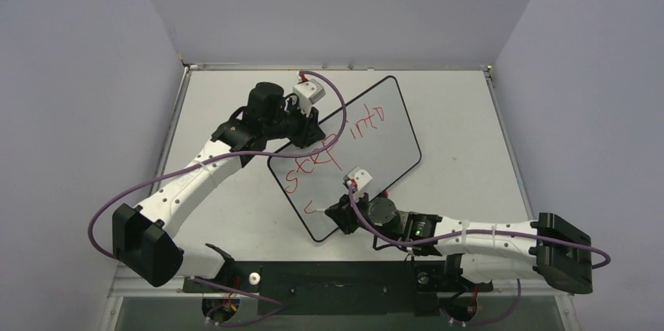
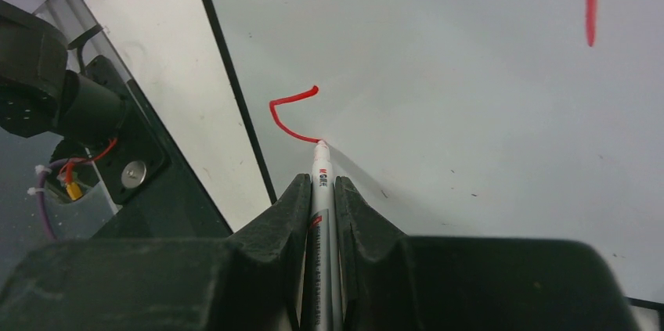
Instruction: Write a sentence on the whiteboard
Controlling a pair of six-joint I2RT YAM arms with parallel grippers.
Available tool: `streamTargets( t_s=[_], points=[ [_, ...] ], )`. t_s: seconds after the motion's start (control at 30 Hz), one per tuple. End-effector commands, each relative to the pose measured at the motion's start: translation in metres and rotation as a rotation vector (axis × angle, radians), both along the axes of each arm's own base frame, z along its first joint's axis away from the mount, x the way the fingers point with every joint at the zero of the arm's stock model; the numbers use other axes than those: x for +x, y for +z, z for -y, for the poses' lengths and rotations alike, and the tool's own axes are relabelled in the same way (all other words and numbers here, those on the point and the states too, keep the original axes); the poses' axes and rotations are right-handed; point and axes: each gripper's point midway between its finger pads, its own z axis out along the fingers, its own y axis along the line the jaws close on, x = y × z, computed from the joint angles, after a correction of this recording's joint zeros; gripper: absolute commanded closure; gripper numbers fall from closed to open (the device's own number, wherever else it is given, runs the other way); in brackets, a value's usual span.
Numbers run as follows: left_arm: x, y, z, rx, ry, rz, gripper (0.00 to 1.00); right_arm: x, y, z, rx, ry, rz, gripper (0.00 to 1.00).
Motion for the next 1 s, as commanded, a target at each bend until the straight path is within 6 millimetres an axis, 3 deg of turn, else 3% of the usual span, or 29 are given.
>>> streamTargets(
  t_s=[0.0,0.4,0.97],
  points=[
    [0.020,0.022,0.004,-0.006,0.003,0.149,1.00,0.022,-0.005,0.024,-0.053,-0.120,0.037,1.00],
    [0.021,0.020,0.004,-0.002,0.005,0.146,1.00,0.018,-0.025,0.021,-0.091,-0.090,0.008,1.00],
    [0.021,0.020,0.003,0.000,0.008,0.148,1.00,0.005,-0.035,0.023,-0.106,-0.050,-0.032,1.00]
  ],
)
